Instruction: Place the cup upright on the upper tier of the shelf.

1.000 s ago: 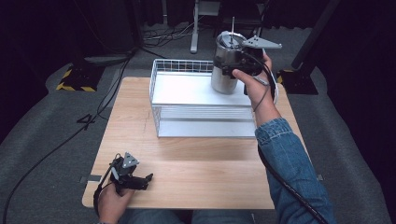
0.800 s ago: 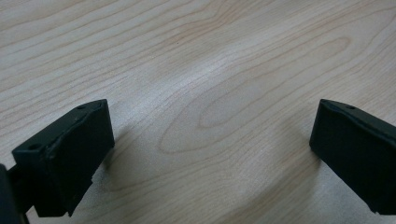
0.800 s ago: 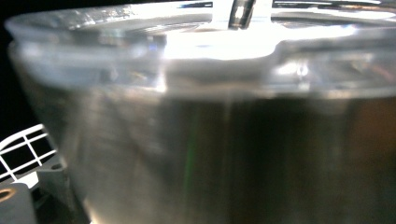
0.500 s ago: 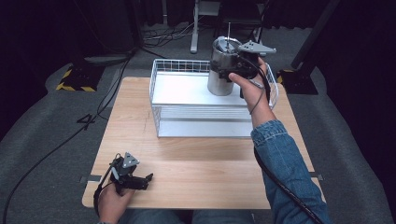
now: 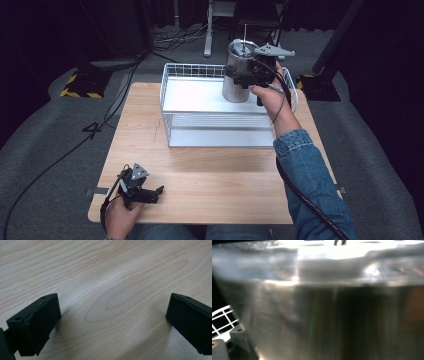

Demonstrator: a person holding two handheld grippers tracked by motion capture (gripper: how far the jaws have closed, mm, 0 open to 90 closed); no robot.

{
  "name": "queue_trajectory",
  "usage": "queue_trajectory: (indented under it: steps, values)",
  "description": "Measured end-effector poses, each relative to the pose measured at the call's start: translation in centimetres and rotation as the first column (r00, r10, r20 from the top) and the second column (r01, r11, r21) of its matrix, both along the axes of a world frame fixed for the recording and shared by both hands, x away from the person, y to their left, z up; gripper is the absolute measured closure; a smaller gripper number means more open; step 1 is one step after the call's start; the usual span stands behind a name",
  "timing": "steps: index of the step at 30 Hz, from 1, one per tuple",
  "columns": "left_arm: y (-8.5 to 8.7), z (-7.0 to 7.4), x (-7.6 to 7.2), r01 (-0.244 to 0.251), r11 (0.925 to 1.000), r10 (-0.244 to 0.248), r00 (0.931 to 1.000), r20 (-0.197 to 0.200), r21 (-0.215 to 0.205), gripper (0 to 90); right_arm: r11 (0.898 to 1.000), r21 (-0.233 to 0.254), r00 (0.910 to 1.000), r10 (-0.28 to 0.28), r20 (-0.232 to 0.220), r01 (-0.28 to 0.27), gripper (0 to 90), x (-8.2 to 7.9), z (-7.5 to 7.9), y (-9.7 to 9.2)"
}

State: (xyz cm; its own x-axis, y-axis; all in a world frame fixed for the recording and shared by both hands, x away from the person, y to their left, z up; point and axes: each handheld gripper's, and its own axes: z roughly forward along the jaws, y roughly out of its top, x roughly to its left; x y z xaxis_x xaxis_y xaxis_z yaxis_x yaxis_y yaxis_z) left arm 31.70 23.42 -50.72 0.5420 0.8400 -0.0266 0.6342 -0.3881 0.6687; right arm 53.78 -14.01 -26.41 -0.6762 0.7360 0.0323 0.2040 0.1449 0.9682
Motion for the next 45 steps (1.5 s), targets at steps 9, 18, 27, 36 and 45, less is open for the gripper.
queue_trajectory:
  steps: [9, 18, 27, 36, 45]
  values:
    - [0.0, 0.0, 0.0, 0.000, 1.0000, 0.000, 1.0000, 0.000, 0.000, 0.1, 1.000, -0.031, 1.0000, -0.003, 0.005, 0.003, 0.0, -0.2, 0.1, -0.3]
    - [0.0, 0.0, 0.0, 0.002, 1.0000, -0.002, 1.0000, -0.001, 0.001, 0.2, 1.000, -0.003, 0.9996, 0.014, 0.024, -0.013, 0.0, -1.0, 0.7, -1.0]
    - [0.0, 0.0, 0.0, 0.002, 1.0000, -0.002, 1.0000, -0.001, 0.001, 0.2, 1.000, 0.004, 0.9996, 0.022, 0.018, -0.022, 0.0, -2.5, 1.4, -3.2]
    - [0.0, 0.0, 0.0, 0.002, 1.0000, -0.002, 1.0000, -0.001, 0.002, 0.2, 0.999, -0.007, 0.9985, 0.045, 0.031, -0.045, 0.0, -4.7, 1.9, -5.7]
    - [0.0, 0.0, 0.0, 0.002, 1.0000, -0.002, 1.0000, -0.001, 0.002, 0.2, 0.998, -0.026, 0.9962, 0.066, 0.057, -0.065, 0.0, -7.8, 2.1, -8.3]
